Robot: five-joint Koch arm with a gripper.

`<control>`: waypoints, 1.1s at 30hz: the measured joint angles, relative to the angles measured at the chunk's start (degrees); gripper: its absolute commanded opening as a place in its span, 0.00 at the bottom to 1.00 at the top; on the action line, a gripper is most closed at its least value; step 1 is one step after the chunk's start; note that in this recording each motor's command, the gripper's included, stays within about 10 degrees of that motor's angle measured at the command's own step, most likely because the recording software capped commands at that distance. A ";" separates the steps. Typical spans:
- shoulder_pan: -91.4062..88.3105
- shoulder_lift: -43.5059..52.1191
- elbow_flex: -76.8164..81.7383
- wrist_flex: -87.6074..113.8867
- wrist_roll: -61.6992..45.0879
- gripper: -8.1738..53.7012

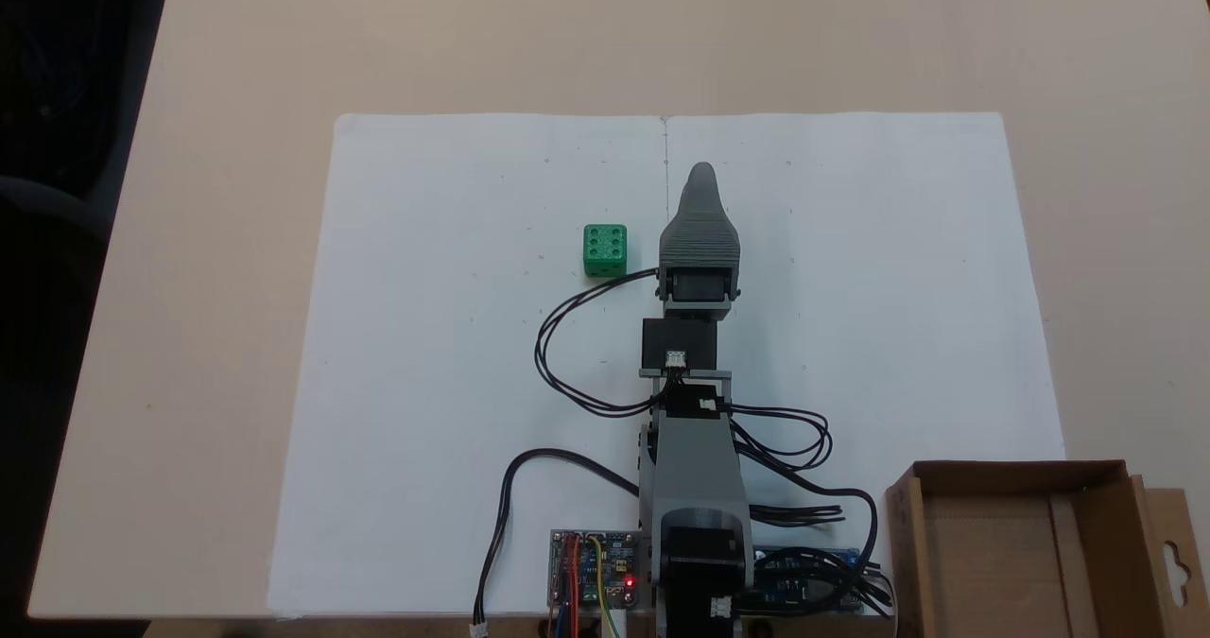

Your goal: Grasp a green dice and put it in the bin.

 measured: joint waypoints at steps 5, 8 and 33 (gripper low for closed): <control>-1.32 0.00 0.09 -0.09 0.00 0.85; -1.58 0.00 0.00 -0.09 0.00 0.85; -1.58 0.00 0.00 0.00 -0.09 0.85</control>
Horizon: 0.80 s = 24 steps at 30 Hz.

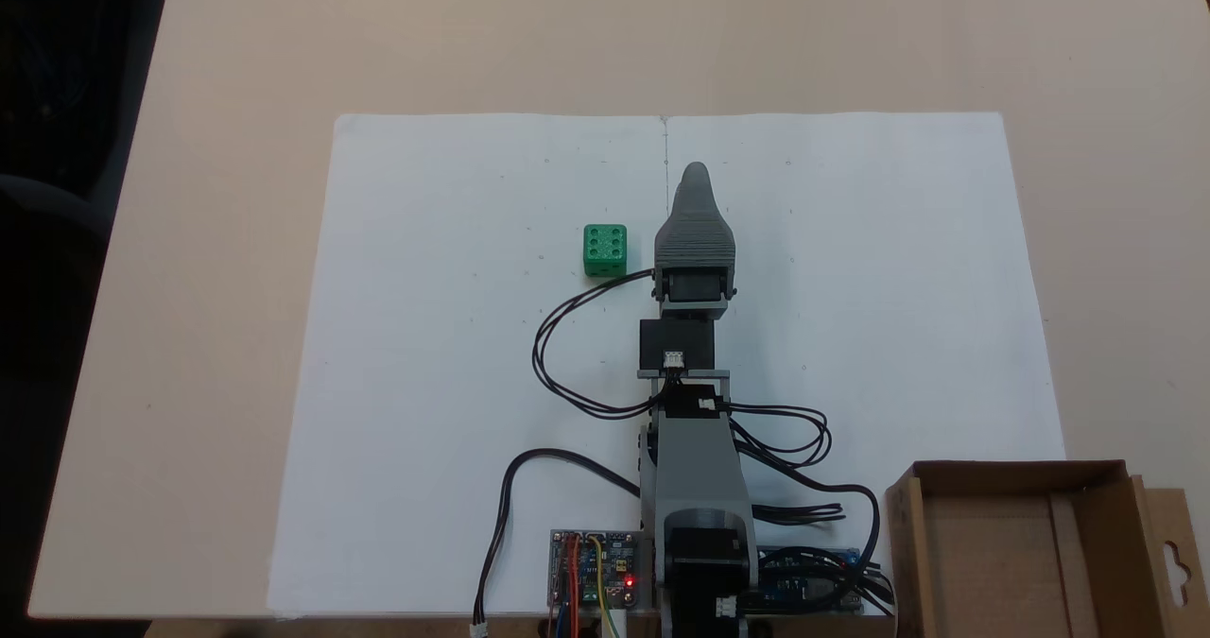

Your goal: Grasp a green dice and put it in the bin.

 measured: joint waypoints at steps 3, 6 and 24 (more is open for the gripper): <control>0.09 0.00 0.00 -0.09 0.09 0.85; 0.09 0.00 0.00 -0.09 0.09 0.85; -0.70 0.00 0.00 0.00 -2.72 0.85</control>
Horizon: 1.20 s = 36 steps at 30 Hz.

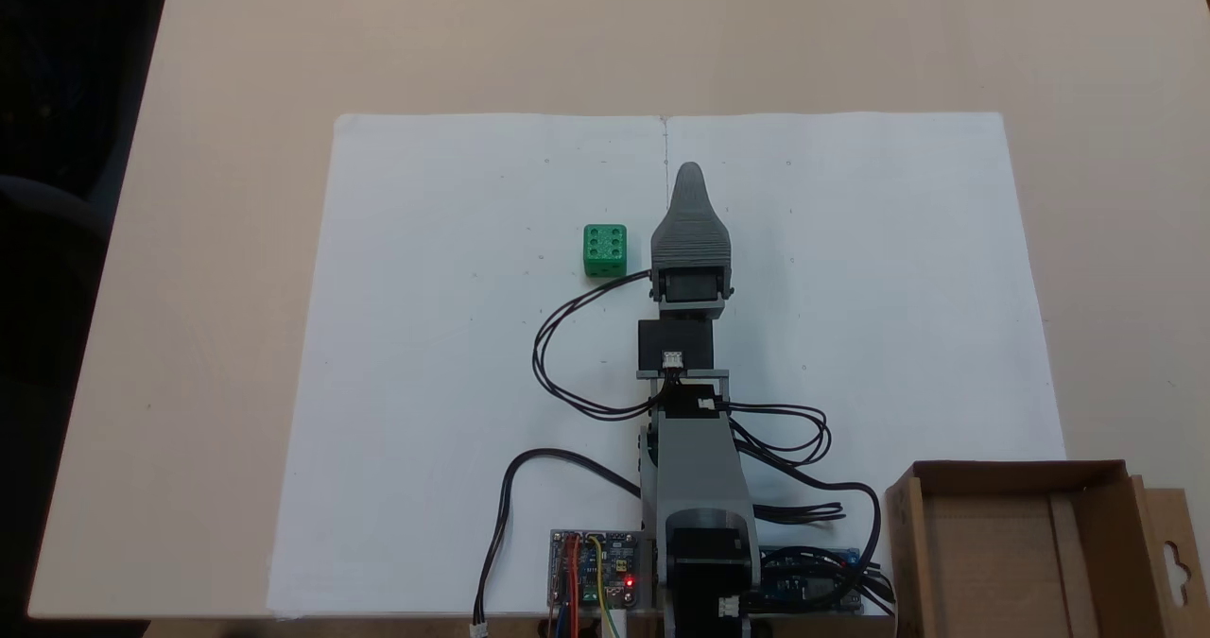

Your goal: Grasp a green dice and put it in the bin.

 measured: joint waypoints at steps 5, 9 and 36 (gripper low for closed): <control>0.18 0.00 0.00 -0.09 -0.26 0.85; 0.62 0.00 0.00 0.00 -0.26 0.84; 0.70 0.00 -30.94 76.03 -1.49 0.81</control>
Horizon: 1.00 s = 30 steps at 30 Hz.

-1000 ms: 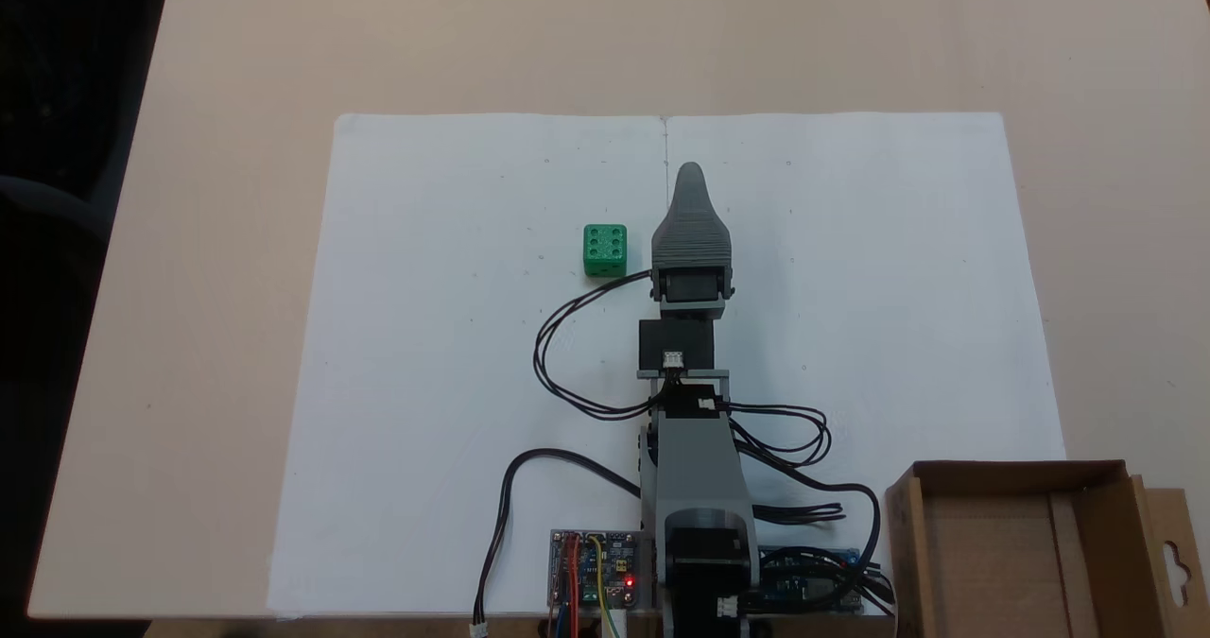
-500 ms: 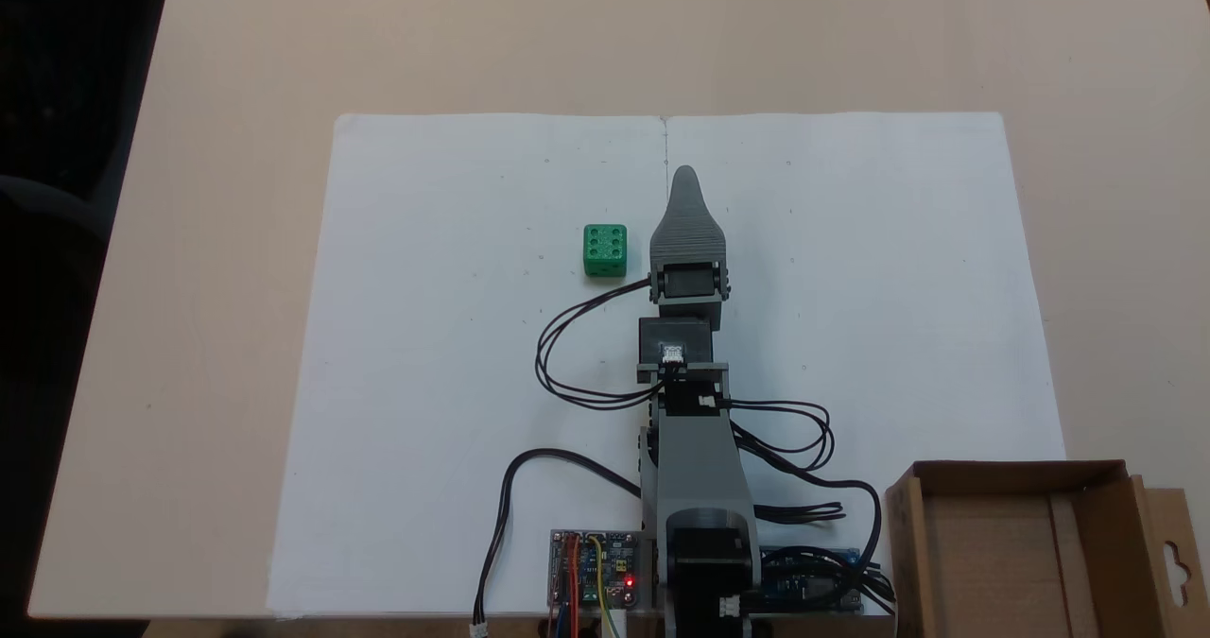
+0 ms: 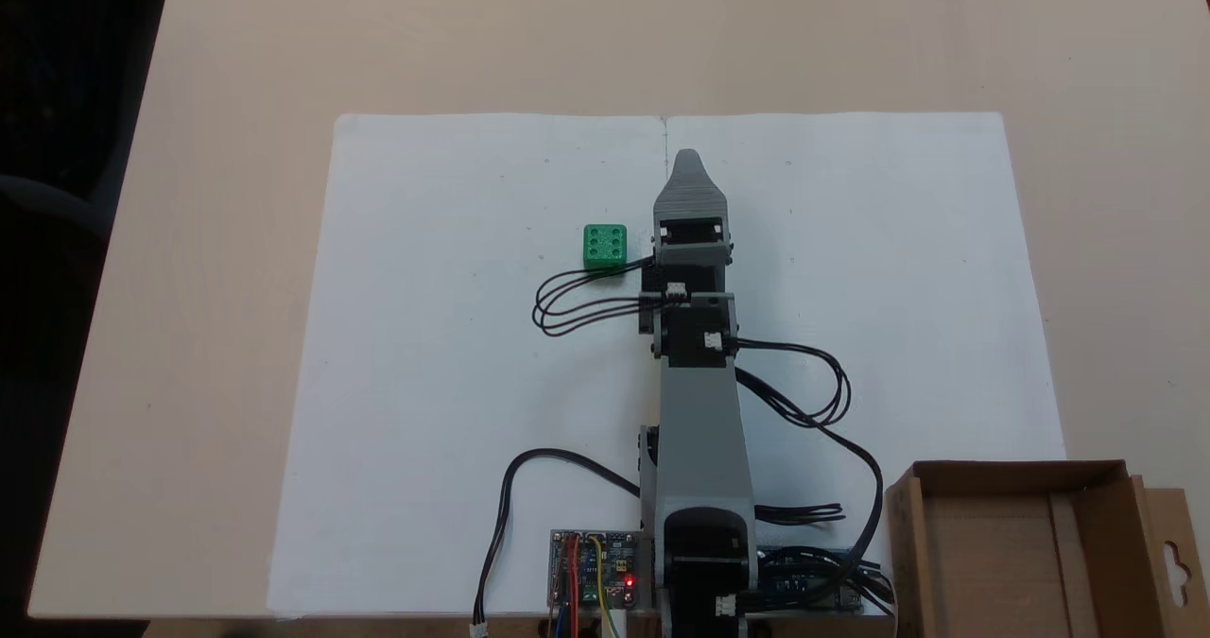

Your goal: Grasp a green dice and put it in the bin.

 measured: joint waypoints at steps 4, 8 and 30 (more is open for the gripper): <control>0.00 0.00 -3.69 13.27 0.00 0.80; 0.00 -0.09 -11.95 25.05 0.09 0.80; -5.89 -25.05 -39.20 59.50 13.80 0.80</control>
